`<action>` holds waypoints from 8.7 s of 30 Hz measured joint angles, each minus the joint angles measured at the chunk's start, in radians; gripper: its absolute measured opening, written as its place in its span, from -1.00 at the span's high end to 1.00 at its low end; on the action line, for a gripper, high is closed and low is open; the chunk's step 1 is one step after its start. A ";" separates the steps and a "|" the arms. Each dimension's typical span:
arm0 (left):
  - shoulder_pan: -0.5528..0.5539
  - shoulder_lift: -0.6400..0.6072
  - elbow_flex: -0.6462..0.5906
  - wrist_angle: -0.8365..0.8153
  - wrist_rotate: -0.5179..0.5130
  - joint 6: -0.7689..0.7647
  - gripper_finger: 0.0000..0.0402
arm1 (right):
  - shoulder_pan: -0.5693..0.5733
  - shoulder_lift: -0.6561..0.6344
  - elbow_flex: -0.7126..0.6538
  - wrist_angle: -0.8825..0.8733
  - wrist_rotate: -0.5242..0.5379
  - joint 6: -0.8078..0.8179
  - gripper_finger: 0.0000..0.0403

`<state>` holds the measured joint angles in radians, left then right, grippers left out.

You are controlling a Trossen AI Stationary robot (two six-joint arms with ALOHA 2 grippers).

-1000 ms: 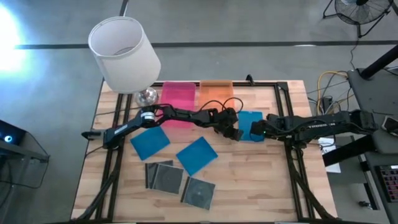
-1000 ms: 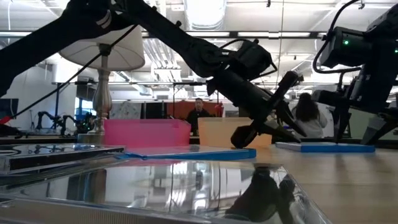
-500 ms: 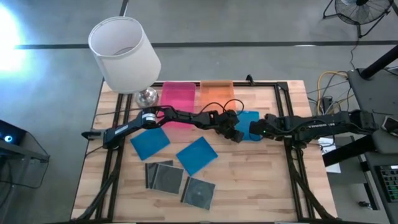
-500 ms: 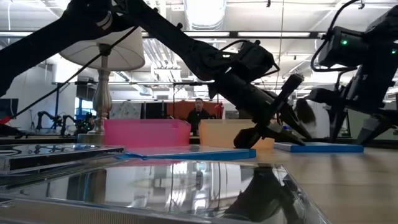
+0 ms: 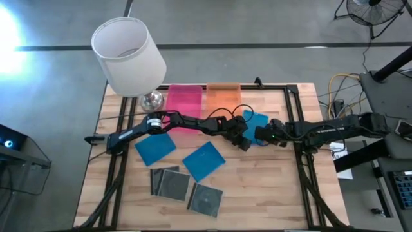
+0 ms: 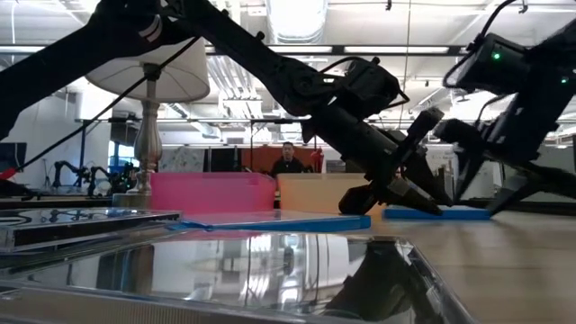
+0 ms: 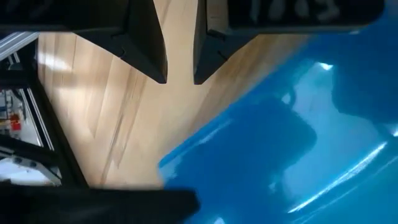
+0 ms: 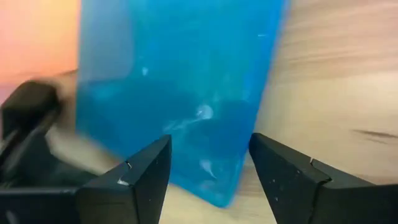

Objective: Pick & place jewel cases by type
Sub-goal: Put the blue cd case into the orange bin

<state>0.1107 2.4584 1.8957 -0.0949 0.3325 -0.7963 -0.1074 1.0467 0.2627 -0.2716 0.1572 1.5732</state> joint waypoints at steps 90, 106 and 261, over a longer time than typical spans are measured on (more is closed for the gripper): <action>-0.174 -0.419 -0.202 -0.333 -0.765 0.230 0.70 | 0.027 0.199 0.190 0.079 0.132 -0.379 -0.10; -0.194 -0.710 -0.656 -0.156 -0.823 0.048 0.70 | 0.138 0.367 0.251 0.158 0.005 -0.274 -0.10; -0.132 -0.209 -0.251 -0.201 -0.271 -0.200 0.29 | 0.473 0.055 0.249 -0.062 0.259 0.057 -0.10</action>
<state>-0.0217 2.2490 1.6451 -0.2960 0.0619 -0.9963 0.3656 1.1021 0.5119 -0.3340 0.4163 1.6306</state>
